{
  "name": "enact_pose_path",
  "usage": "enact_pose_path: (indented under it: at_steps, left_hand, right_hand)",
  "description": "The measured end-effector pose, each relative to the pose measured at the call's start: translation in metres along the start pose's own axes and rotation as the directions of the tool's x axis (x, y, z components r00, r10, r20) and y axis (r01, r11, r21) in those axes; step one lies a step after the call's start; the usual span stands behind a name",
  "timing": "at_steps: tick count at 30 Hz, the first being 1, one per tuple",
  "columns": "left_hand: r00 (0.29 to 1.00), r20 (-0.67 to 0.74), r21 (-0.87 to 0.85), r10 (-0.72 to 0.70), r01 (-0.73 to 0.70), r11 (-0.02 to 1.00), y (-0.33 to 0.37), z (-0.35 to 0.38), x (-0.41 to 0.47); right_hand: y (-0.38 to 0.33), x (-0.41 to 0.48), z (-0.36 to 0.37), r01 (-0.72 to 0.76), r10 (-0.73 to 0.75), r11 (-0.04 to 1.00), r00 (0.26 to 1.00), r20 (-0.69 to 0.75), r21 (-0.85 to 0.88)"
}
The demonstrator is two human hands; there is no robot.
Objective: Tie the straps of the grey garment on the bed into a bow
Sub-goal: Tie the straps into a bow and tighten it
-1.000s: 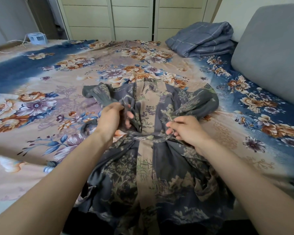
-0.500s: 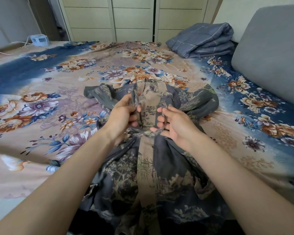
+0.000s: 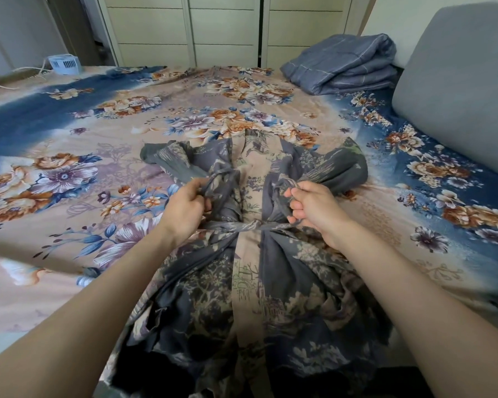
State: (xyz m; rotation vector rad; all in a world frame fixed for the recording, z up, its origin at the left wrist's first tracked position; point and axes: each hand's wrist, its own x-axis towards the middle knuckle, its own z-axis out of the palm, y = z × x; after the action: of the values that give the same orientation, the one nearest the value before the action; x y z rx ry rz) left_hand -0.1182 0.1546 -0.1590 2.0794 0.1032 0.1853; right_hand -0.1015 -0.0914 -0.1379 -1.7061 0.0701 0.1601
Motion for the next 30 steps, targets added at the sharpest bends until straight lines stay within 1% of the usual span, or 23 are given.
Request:
enact_pose_path:
  at_steps: [2, 5, 7, 10, 12, 14, 17, 19, 21, 23, 24, 25, 26, 27, 28, 29, 30]
  left_hand:
    - [1.0, 0.012, -0.044, 0.005, -0.005, 0.999, 0.009, 0.005, -0.002]
    - [0.997, 0.077, -0.274, -0.026, 0.046, 0.961, 0.03, 0.009, -0.007]
    - [0.993, 0.12, -0.406, 0.011, 0.039, 0.913, 0.047, 0.01, -0.01]
    - [0.981, 0.169, -0.546, 0.093, 0.015, 0.838, 0.074, 0.015, -0.016]
    - [0.969, 0.193, -0.594, 0.155, -0.01, 0.804, 0.087, 0.021, -0.019]
    - [0.95, 0.203, -0.608, 0.237, -0.068, 0.791, 0.095, 0.027, -0.021]
    - [0.93, 0.217, -0.612, 0.298, -0.109, 0.783, 0.098, 0.031, -0.025]
    - [0.92, 0.244, -0.557, 0.306, -0.125, 0.821, 0.099, 0.03, -0.027]
    - [0.912, 0.311, -0.453, 0.266, -0.104, 0.885, 0.1, 0.028, -0.03]
    - [0.905, 0.374, -0.359, 0.201, -0.058, 0.931, 0.096, 0.027, -0.032]
    - [0.897, 0.399, -0.305, 0.189, -0.064, 0.95, 0.093, 0.026, -0.033]
    - [0.887, 0.42, -0.216, 0.192, -0.107, 0.97, 0.089, 0.025, -0.035]
    - [0.877, 0.437, -0.086, 0.201, -0.182, 0.979, 0.084, 0.022, -0.034]
    - [0.872, 0.448, 0.07, 0.197, -0.254, 0.965, 0.079, 0.021, -0.033]
    - [0.875, 0.446, 0.217, 0.186, -0.307, 0.927, 0.074, 0.02, -0.033]
    - [0.885, 0.427, 0.333, 0.184, -0.343, 0.878, 0.07, 0.02, -0.032]
    - [0.891, 0.403, 0.398, 0.209, -0.376, 0.837, 0.067, 0.02, -0.033]
  right_hand:
    - [0.004, 0.0, -0.001, 0.013, -0.014, 0.999, 1.0, -0.01, -0.052]
    - [-0.001, -0.005, 0.006, 0.049, -0.049, 0.994, 0.999, 0.002, -0.096]
    - [-0.006, -0.008, 0.011, 0.078, -0.075, 0.992, 0.997, 0.037, -0.095]
    - [-0.015, -0.016, 0.023, 0.147, -0.123, 0.973, 0.983, 0.136, -0.178]
    - [-0.02, -0.022, 0.031, 0.201, -0.145, 0.948, 0.963, 0.229, -0.245]
    - [-0.024, -0.028, 0.035, 0.253, -0.151, 0.907, 0.942, 0.301, -0.336]
    - [-0.026, -0.034, 0.038, 0.305, -0.172, 0.877, 0.921, 0.349, -0.373]
    - [-0.027, -0.034, 0.037, 0.328, -0.206, 0.875, 0.918, 0.34, -0.357]
    - [-0.026, -0.034, 0.036, 0.325, -0.211, 0.883, 0.919, 0.332, -0.337]
    - [-0.024, -0.033, 0.034, 0.277, -0.171, 0.915, 0.924, 0.342, -0.292]
    - [-0.023, -0.031, 0.033, 0.249, -0.145, 0.929, 0.925, 0.35, -0.274]
    - [-0.022, -0.031, 0.033, 0.225, -0.124, 0.94, 0.926, 0.357, -0.258]
    - [-0.021, -0.03, 0.032, 0.211, -0.112, 0.944, 0.928, 0.355, -0.254]
    - [-0.02, -0.028, 0.031, 0.203, -0.107, 0.943, 0.935, 0.338, -0.263]
    - [-0.019, -0.027, 0.029, 0.193, -0.098, 0.938, 0.945, 0.312, -0.288]
    - [-0.018, -0.026, 0.027, 0.175, -0.087, 0.938, 0.954, 0.286, -0.298]
    - [-0.016, -0.025, 0.025, 0.153, -0.076, 0.947, 0.961, 0.267, -0.282]
